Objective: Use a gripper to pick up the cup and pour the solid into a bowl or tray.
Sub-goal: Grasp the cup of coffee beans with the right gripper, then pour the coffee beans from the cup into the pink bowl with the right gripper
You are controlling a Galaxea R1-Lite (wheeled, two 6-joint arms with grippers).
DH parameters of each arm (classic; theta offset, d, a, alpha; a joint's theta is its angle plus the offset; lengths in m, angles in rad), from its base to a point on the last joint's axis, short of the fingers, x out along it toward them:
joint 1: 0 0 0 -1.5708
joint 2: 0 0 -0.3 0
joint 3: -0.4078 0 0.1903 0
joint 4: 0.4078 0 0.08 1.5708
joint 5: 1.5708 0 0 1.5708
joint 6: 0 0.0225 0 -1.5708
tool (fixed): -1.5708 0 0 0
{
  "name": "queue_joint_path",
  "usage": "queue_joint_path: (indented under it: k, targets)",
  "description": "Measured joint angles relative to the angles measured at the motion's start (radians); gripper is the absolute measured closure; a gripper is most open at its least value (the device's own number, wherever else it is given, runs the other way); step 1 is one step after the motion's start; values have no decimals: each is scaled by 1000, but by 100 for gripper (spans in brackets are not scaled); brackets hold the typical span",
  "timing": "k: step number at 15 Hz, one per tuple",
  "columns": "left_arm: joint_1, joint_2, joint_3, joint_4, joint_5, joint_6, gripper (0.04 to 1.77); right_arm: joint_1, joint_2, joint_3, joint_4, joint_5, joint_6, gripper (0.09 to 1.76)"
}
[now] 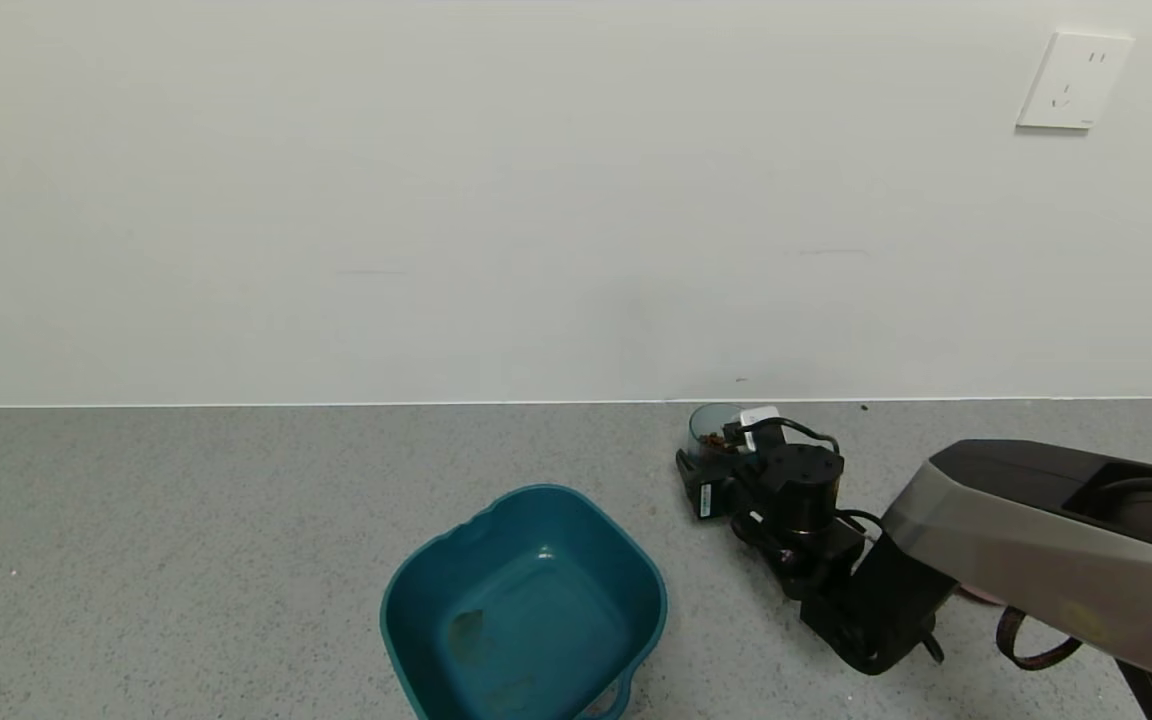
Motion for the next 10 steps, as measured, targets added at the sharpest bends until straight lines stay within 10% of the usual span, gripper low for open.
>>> queue_joint_path:
  k: [10]
  targets:
    - [0, 0, 0, 0, 0, 0, 6, 2, -29, 19, -2, 2, -1, 46]
